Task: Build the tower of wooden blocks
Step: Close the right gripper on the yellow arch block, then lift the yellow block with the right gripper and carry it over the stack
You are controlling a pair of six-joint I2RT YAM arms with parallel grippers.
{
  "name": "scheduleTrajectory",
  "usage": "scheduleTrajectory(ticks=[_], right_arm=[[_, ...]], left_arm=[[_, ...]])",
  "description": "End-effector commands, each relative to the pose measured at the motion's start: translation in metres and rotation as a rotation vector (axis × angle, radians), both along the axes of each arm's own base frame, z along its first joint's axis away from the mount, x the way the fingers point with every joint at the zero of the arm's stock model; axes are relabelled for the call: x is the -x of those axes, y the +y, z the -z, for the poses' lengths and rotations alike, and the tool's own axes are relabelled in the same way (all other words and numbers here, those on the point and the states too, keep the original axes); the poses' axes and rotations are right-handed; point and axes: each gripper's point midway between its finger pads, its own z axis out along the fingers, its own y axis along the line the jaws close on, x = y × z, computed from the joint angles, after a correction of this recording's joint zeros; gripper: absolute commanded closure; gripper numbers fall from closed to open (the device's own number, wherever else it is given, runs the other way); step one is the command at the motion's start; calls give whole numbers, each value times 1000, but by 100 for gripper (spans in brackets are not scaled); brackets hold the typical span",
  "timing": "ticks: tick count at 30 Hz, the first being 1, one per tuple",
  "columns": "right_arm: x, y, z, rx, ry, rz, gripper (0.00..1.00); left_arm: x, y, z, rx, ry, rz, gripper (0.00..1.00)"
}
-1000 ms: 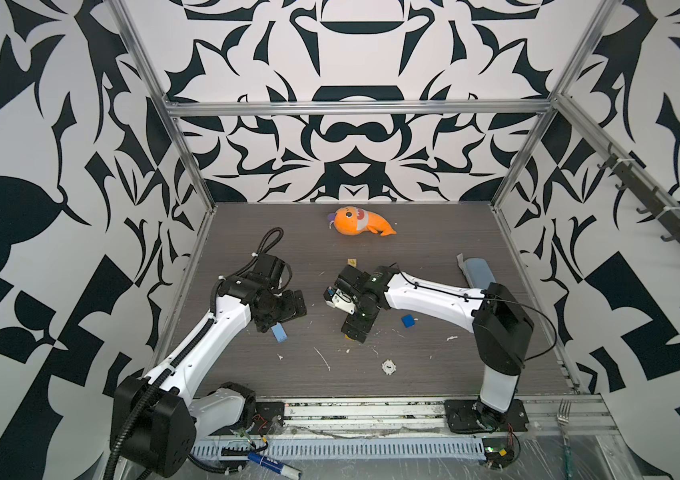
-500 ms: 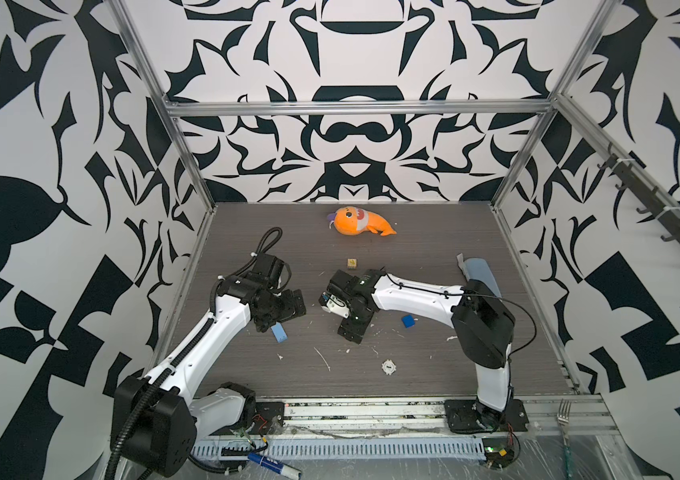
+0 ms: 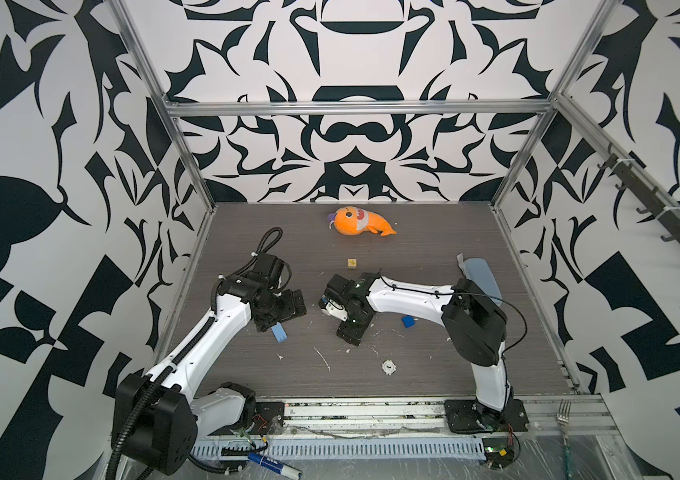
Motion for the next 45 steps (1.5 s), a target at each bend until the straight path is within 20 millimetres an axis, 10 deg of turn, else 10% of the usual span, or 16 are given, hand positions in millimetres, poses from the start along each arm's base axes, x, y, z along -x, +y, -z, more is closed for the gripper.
scheduleTrajectory(ticks=[1,13,30,45], right_arm=[[-6,11,-15,-37,-33,32,26],[-3,12,-20,-51,-6,133,48],[-16,1,-78,-64,-47,561,49],[-57,-27,-83,-4,-143,795,52]], left_arm=[[8,1,11,1,47,-13,7],[9,3,33,-8,93,-62,8],[-1,-7,31,34,68,-41,8],[-4,-19,17,92,46,23,8]])
